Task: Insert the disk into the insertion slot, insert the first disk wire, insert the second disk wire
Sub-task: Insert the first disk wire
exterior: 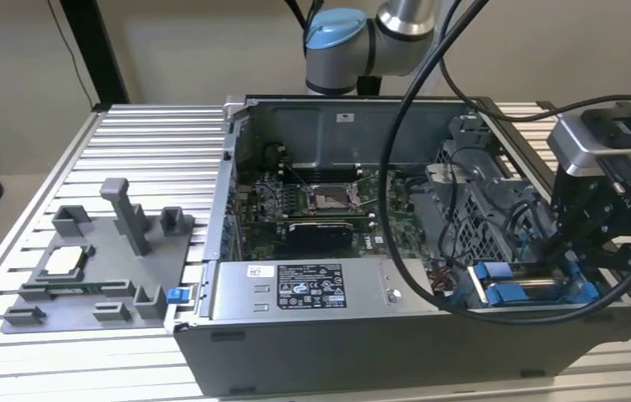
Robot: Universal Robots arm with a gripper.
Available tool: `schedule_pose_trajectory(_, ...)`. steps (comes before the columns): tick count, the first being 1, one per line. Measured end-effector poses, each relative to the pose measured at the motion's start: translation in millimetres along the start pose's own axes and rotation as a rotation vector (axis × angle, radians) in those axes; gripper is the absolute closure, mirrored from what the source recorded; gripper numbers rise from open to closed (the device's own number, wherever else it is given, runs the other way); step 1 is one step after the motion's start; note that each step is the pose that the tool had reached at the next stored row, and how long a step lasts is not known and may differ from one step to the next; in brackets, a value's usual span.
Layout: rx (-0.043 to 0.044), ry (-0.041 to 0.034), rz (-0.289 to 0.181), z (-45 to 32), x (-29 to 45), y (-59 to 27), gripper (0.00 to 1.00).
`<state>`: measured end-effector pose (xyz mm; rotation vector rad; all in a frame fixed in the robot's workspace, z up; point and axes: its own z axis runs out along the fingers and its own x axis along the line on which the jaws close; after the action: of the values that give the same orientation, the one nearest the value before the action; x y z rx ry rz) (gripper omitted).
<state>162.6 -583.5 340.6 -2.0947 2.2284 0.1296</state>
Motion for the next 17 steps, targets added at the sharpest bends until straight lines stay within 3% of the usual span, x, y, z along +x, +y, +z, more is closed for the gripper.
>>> schedule_pose_trajectory(17, 0.0016, -0.0001, 0.013, -0.2, 1.7, 0.7, 1.0)
